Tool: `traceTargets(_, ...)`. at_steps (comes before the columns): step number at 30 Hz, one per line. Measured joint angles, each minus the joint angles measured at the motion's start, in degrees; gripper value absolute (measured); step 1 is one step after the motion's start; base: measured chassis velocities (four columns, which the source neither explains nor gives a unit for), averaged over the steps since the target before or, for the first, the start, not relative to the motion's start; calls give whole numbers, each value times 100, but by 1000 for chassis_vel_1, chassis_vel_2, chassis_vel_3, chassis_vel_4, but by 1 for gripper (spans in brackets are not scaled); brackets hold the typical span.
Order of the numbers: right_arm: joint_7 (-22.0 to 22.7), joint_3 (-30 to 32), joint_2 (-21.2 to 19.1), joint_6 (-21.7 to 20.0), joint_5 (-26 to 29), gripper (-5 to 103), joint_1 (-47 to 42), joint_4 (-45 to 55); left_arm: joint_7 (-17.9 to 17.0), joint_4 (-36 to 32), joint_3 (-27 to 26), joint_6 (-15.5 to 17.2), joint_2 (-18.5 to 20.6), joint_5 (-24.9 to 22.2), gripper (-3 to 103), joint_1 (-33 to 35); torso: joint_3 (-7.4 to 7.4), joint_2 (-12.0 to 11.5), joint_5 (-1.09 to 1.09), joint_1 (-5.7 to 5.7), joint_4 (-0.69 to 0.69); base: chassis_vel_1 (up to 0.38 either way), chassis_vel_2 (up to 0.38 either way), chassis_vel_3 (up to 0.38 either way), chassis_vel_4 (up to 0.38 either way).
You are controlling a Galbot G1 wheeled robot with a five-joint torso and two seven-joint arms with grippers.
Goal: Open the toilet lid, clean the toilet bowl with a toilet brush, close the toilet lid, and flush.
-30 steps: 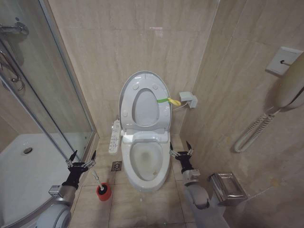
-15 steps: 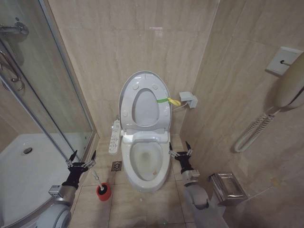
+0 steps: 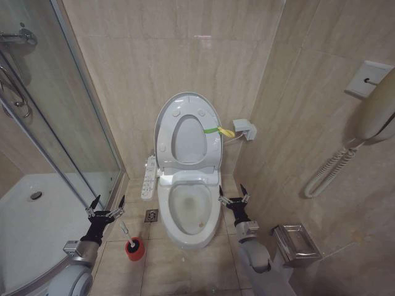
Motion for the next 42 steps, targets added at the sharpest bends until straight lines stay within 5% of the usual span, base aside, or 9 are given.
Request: traceTargets(42,11,-1,-1,-8,6,100,2,5,0,0,0,0,0,0,100,0,0,0,0,0,0,0,0,0,0)
